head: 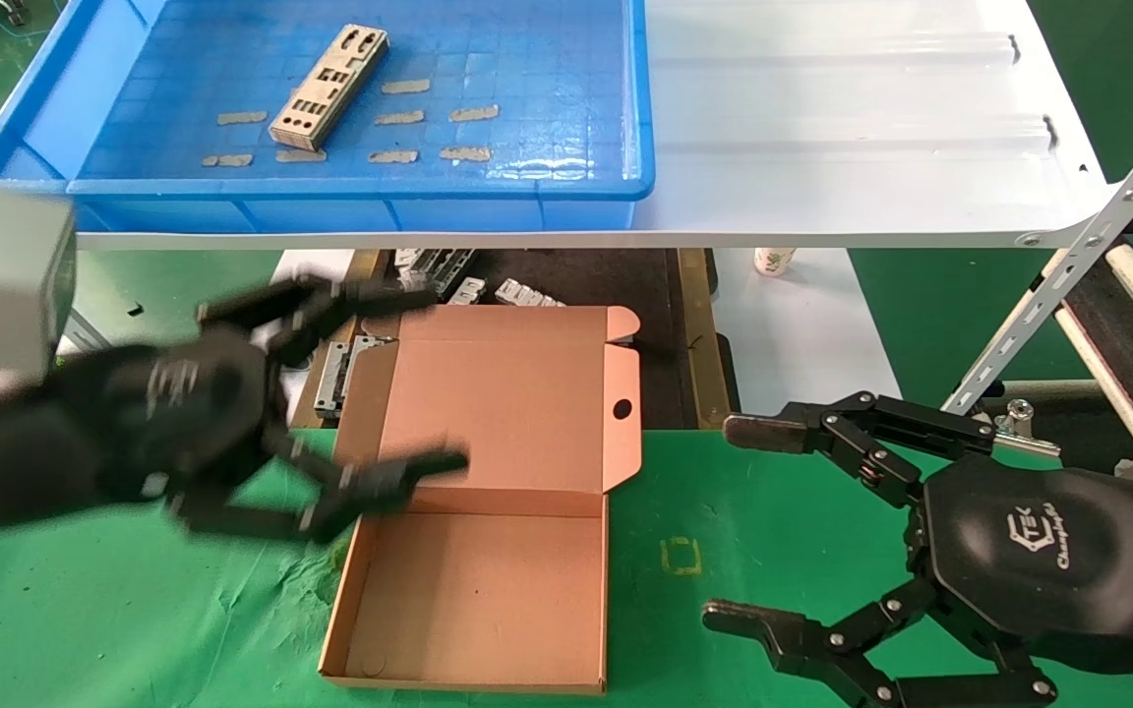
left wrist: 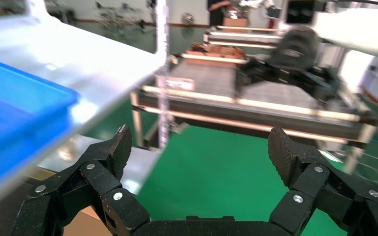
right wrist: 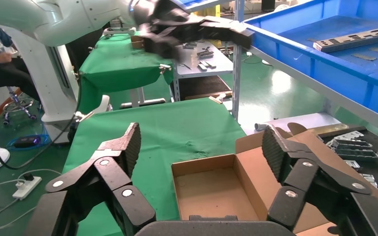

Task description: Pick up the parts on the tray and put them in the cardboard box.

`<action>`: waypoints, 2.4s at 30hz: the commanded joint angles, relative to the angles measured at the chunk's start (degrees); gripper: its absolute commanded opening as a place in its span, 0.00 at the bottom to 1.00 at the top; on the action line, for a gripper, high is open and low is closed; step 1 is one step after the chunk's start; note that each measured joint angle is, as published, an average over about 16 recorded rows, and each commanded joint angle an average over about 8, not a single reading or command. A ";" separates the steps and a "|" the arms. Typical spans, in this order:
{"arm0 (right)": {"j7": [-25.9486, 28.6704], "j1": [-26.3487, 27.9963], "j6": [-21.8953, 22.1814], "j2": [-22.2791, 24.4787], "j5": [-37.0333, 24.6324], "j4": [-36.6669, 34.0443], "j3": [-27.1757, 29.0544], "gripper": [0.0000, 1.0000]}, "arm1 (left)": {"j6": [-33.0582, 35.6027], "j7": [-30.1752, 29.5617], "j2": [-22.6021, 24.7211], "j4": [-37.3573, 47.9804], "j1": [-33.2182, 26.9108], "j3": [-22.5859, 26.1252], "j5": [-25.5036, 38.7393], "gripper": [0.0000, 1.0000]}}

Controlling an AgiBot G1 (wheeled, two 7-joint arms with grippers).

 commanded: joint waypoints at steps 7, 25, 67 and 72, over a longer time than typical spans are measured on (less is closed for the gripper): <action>0.00 0.00 0.00 0.00 0.00 0.00 0.00 0.00 | -9.20 0.82 6.48 12.16 -11.05 2.13 7.90 1.00; 0.00 0.00 0.00 0.00 0.00 0.00 0.00 0.00 | -23.24 8.94 20.37 51.80 -37.78 9.96 25.35 1.00; 0.00 0.00 0.00 0.00 0.00 0.00 -0.01 0.00 | -36.84 7.80 28.54 67.46 -43.59 11.11 27.75 0.00; 0.00 0.00 0.00 0.00 0.01 0.00 -0.01 0.00 | -36.98 7.83 28.62 67.35 -43.54 11.15 27.82 0.00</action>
